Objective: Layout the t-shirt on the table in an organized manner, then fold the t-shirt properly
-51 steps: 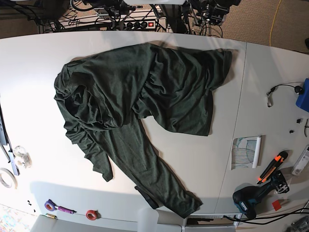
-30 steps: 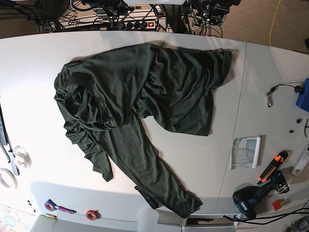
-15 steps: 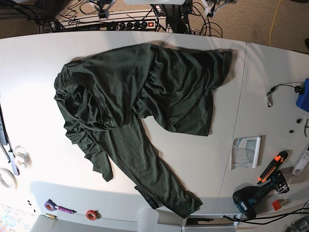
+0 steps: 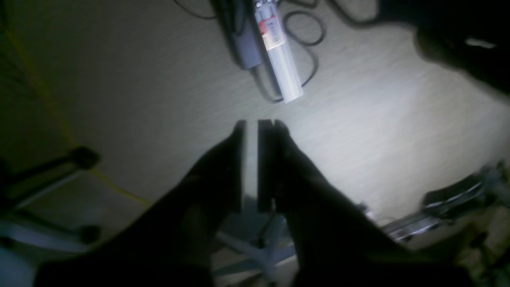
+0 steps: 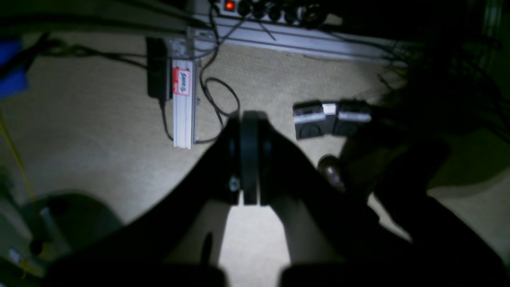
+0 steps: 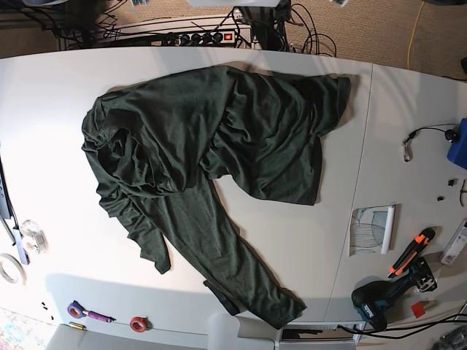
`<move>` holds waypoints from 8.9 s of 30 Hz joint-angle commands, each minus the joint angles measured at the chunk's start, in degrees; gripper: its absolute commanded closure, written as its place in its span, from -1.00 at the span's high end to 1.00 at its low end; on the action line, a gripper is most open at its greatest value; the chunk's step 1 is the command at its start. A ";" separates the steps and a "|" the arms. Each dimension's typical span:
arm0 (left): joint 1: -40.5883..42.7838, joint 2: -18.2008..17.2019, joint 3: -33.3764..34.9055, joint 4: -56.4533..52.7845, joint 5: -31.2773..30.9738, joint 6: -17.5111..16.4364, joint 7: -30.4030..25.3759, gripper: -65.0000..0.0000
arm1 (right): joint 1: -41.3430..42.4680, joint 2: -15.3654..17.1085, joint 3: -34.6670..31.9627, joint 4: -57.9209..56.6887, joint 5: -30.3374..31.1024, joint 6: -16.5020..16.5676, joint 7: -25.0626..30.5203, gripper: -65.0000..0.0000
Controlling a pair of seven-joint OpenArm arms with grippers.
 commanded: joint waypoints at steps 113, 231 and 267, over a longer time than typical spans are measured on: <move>-33.66 -4.50 -4.94 12.04 -13.11 -7.89 -11.23 -0.15 | 48.59 -24.28 7.19 24.48 -36.06 -0.44 -18.29 -1.00; -77.40 -2.47 20.90 -20.92 -13.57 -2.64 1.97 -0.16 | 21.75 -19.37 7.28 56.09 -14.58 7.54 -50.95 -0.14; -75.78 -2.21 20.90 -19.65 -16.81 -4.98 1.99 -1.00 | 83.65 -13.09 29.35 -35.69 -18.05 7.82 -31.98 -1.00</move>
